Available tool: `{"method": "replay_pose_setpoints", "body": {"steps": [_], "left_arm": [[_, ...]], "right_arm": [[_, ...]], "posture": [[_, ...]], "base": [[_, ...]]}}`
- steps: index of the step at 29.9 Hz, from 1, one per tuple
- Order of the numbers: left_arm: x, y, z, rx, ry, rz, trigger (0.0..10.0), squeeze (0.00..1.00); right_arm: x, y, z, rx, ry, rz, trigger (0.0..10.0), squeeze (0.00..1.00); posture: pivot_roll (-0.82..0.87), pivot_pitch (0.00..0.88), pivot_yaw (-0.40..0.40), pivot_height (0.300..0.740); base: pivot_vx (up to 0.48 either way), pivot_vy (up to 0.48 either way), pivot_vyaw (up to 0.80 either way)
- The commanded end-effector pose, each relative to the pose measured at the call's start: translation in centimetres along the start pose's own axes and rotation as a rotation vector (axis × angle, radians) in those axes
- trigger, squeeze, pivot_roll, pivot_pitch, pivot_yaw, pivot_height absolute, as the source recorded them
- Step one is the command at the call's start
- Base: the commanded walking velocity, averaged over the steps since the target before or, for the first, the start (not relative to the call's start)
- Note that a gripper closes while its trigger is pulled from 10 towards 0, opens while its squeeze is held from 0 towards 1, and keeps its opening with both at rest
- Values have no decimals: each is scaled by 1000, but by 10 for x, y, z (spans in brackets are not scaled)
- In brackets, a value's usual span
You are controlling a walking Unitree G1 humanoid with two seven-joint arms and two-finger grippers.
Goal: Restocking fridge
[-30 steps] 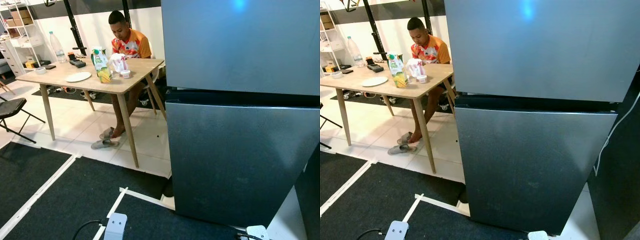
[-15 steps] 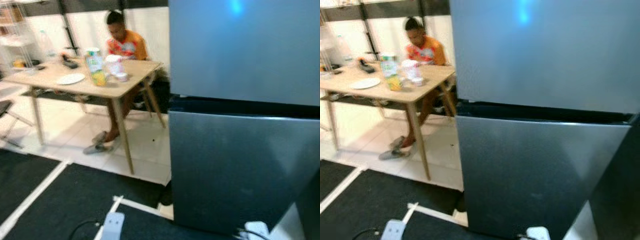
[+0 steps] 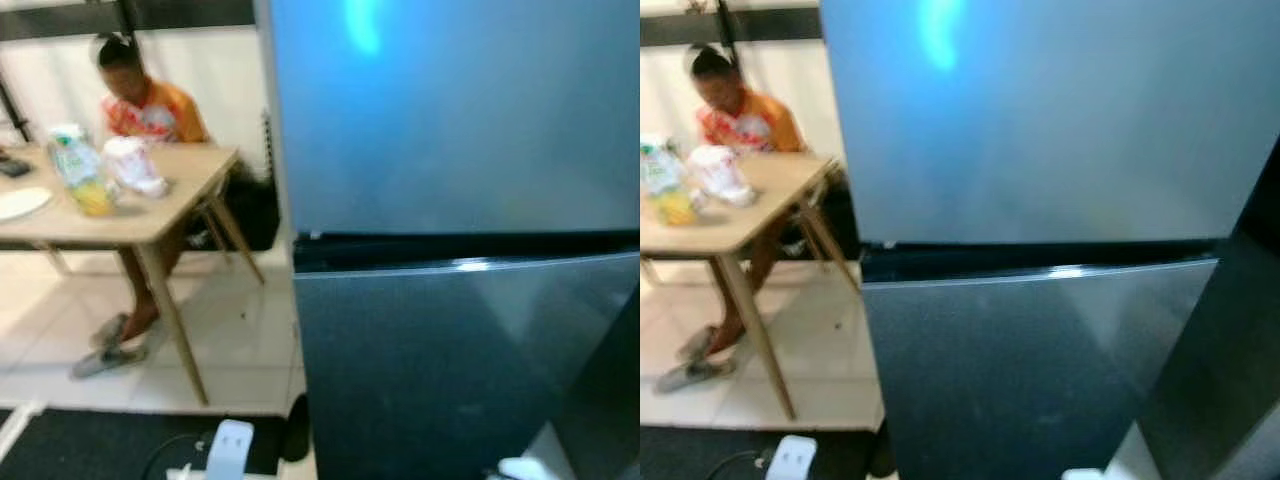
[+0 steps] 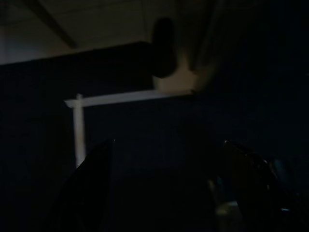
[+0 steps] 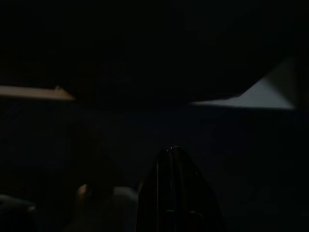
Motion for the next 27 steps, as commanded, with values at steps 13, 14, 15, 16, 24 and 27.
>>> {"method": "replay_pose_setpoints", "body": {"steps": [13, 14, 15, 16, 24, 27], "left_arm": [[-13, -3, -6, -47, 71, 35, 10000, 0], [-13, -3, -6, -47, 82, 38, 10000, 0], [-13, -3, -5, -49, 89, 41, 10000, 0], [-13, -3, -5, -50, 94, 42, 10000, 0], [-14, -3, -4, -41, 91, 47, 10000, 0], [-14, -3, -3, -29, 68, 46, 10000, 0]], "right_arm": [[-2, -2, -6, -23, 7, 4, 10000, 0], [-2, -2, -7, -23, 8, 2, 10000, 0], [-2, -2, -7, -23, 7, 2, 10000, 0], [-2, -2, -7, -23, 6, 2, 10000, 0], [2, -1, -6, -13, -10, -14, 10000, 0], [9, 1, -3, 12, -33, -40, 10000, 0]], "posture": [[-118, 125, 110, 740], [-118, 125, 110, 740], [-117, 125, 110, 740], [-117, 125, 110, 740], [-117, 120, 109, 740], [-118, 118, 109, 740]], "base": [[0, 0, 0], [0, 0, 0], [0, 0, 0], [0, 0, 0], [0, -420, 0], [0, -320, 0]]}}
Point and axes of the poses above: a point about 5 cm out from each wrist's last joint towards the gripper, its own y axis pointing out of the wrist towards the gripper, its own x axis along the axis of the wrist's last joint, z = x × y, the point moved 1 cm from there along y, pointing out of the wrist towards the gripper, and after that the axes turned 5 degrees about -y, right-handed, at the moved point
